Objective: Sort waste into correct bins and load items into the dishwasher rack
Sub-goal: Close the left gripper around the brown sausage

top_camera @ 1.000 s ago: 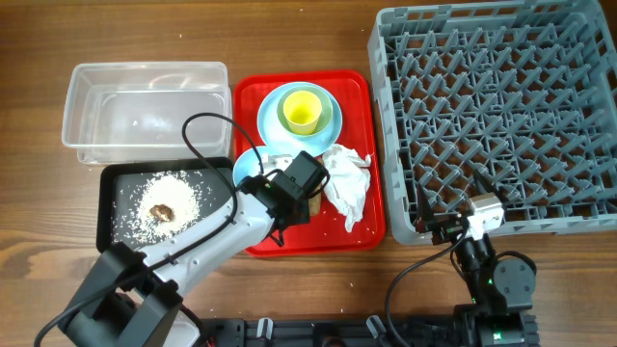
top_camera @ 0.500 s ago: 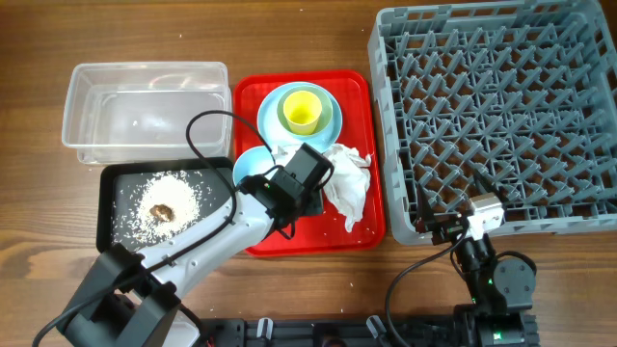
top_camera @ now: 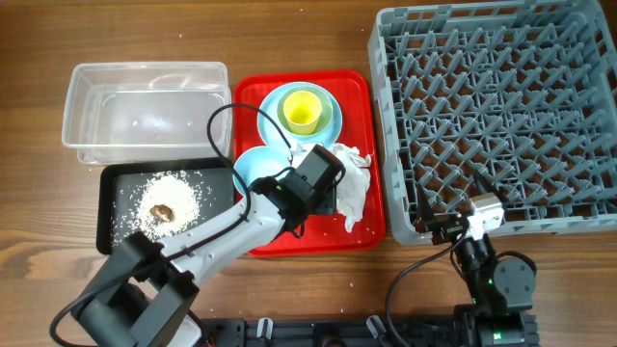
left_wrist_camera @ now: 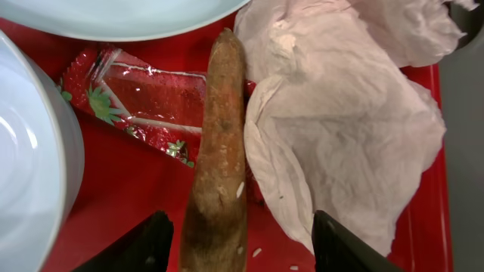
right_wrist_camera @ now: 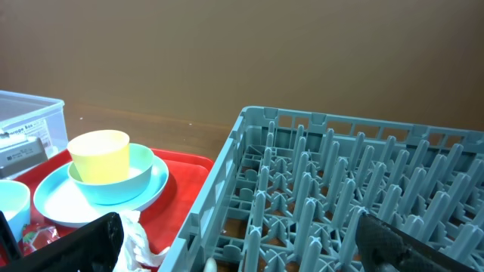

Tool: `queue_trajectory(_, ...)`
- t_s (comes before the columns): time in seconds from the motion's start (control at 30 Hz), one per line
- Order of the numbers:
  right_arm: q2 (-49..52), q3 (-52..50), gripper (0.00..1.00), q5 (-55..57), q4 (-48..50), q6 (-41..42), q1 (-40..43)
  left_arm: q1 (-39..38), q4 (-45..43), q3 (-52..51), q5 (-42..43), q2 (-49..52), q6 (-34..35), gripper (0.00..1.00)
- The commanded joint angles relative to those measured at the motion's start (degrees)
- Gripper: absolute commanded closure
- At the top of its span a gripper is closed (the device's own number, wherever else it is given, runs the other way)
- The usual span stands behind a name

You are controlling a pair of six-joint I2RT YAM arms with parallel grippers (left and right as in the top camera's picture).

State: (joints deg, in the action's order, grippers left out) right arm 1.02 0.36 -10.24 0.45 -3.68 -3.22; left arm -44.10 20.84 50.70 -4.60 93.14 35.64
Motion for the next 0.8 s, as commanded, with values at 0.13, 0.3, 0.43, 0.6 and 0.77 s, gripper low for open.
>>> queue_trajectory(0.13, -0.1, -0.1, 0.0, 0.1, 0.3, 0.7, -0.3, -0.2, -1.0, 1.0, -1.2, 4.1, -2.4, 0.4)
queue_trajectory(0.3, -0.1, -0.1, 0.0, 0.1, 0.3, 0.7, -0.3, -0.2, -1.9, 1.0, -1.2, 6.4, -2.4, 0.44)
queue_trajectory(0.43, -0.1, -0.1, 0.0, 0.1, 0.3, 0.7, -0.3, -0.2, -2.4, 1.0, -1.2, 6.4, -2.4, 0.54)
queue_trajectory(0.6, -0.1, -0.1, 0.0, 0.1, 0.3, 0.7, -0.3, -0.2, -2.6, 1.0, -1.2, 5.0, -2.4, 0.61)
queue_trajectory(0.77, -0.1, -0.1, 0.0, 0.1, 0.3, 0.7, -0.3, -0.2, -2.6, 1.0, -1.2, 0.0, -2.4, 0.71)
